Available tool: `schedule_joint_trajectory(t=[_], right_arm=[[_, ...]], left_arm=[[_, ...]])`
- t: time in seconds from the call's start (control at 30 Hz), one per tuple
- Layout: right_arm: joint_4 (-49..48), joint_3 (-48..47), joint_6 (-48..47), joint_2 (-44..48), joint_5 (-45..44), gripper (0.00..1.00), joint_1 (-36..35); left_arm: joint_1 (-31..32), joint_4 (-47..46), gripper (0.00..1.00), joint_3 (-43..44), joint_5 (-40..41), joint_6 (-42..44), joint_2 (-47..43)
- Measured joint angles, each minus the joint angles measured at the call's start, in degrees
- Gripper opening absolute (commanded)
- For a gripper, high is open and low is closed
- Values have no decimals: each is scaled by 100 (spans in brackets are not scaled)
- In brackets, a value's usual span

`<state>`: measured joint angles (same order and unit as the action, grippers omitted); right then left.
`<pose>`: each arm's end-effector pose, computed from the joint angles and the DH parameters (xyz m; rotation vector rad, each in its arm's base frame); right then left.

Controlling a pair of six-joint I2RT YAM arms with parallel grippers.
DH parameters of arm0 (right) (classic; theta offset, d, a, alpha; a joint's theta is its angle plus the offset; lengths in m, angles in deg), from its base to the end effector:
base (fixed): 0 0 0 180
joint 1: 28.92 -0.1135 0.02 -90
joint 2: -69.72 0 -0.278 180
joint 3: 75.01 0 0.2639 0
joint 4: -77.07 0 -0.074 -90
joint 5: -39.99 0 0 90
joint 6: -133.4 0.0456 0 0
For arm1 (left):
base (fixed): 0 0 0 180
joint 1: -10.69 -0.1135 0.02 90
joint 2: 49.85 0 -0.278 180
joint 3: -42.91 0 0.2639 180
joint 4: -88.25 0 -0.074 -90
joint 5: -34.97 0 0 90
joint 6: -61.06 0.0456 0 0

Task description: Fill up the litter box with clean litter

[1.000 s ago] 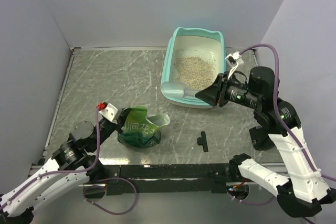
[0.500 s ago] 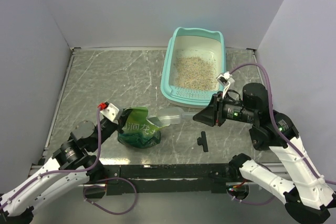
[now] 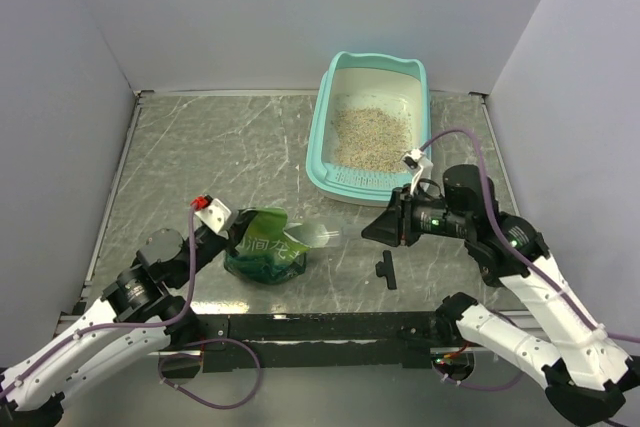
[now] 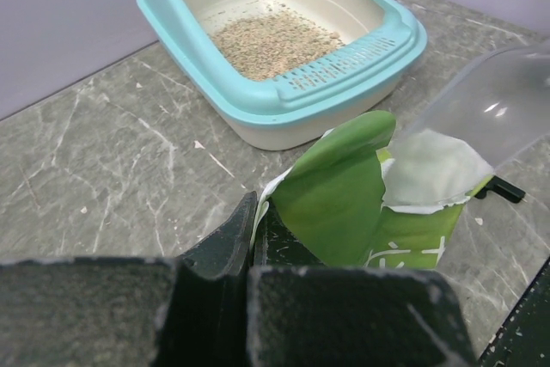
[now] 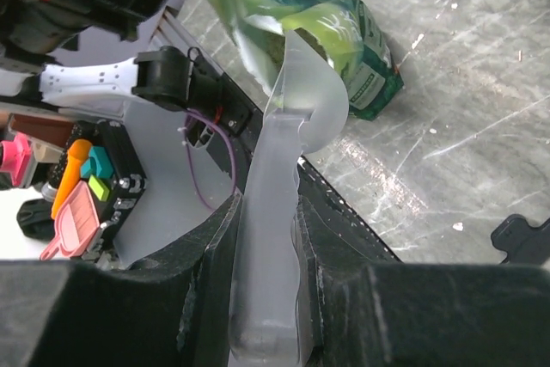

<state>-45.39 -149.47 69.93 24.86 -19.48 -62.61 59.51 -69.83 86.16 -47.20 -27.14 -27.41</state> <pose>0.1140 0.1039 0.3869 -0.4924 2.1494 1.1704 0.0895 -0.0929 0.3111 0.5912 1.5032 -0.5294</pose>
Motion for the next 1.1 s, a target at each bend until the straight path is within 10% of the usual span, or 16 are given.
schedule_joint_trajectory(t=[1.1], right_arm=[[-2433,345,688,-3486,280,0,-1298]], left_arm=[[-4,-46,1,2,-566,-15,304]])
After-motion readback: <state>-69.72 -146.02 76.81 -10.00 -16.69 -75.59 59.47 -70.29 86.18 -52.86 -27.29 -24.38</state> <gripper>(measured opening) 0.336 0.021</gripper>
